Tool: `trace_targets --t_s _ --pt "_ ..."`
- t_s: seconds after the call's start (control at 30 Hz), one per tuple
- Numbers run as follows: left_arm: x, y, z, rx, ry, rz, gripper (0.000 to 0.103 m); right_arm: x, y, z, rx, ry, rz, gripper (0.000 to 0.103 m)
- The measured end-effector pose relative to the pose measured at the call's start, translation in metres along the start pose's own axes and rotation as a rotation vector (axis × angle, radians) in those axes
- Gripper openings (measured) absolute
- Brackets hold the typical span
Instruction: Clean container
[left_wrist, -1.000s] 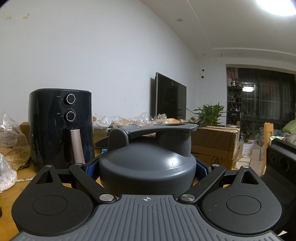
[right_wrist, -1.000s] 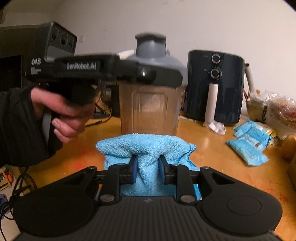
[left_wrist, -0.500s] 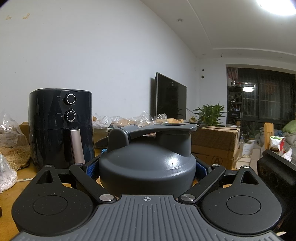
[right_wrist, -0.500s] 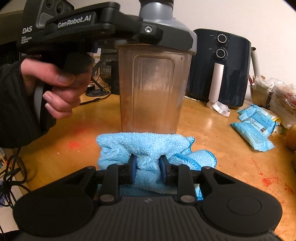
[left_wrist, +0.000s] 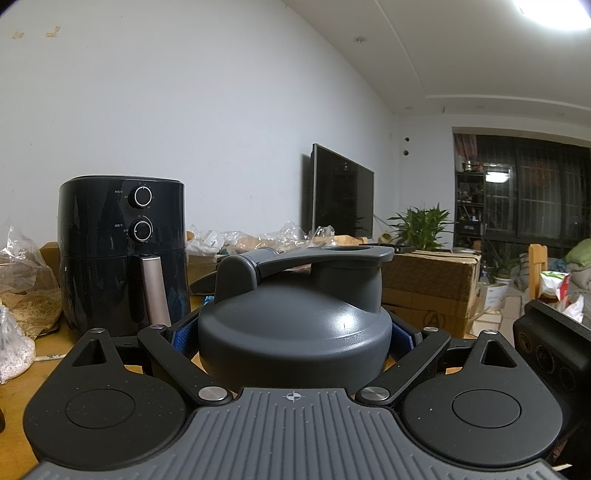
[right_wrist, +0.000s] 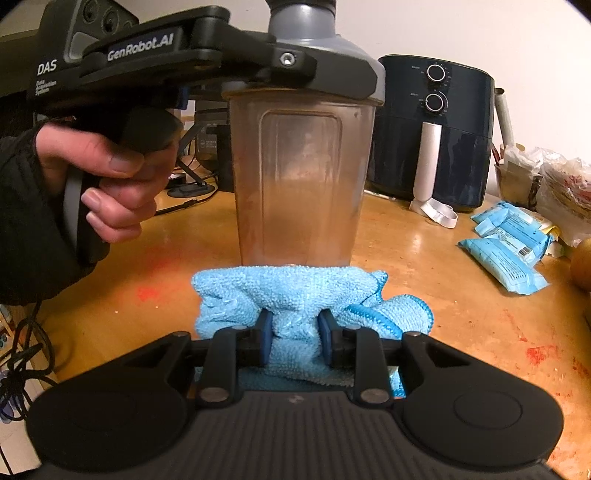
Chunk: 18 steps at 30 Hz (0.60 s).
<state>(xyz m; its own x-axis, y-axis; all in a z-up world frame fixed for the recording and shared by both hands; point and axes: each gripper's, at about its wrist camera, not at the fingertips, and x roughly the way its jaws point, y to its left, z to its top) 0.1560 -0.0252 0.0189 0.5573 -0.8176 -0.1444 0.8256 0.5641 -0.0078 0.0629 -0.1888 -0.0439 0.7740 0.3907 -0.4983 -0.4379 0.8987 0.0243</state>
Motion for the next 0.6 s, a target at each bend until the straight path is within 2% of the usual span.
trace_targets --t_s 0.27,0.6 --pt "0.001 0.0 0.0 -0.001 0.002 0.001 0.095 -0.006 -0.002 0.002 0.043 -0.038 0.01 0.022" --pt "0.002 0.0 0.0 -0.002 0.004 0.002 0.095 -0.024 -0.002 0.012 0.06 -0.134 0.009 0.022"
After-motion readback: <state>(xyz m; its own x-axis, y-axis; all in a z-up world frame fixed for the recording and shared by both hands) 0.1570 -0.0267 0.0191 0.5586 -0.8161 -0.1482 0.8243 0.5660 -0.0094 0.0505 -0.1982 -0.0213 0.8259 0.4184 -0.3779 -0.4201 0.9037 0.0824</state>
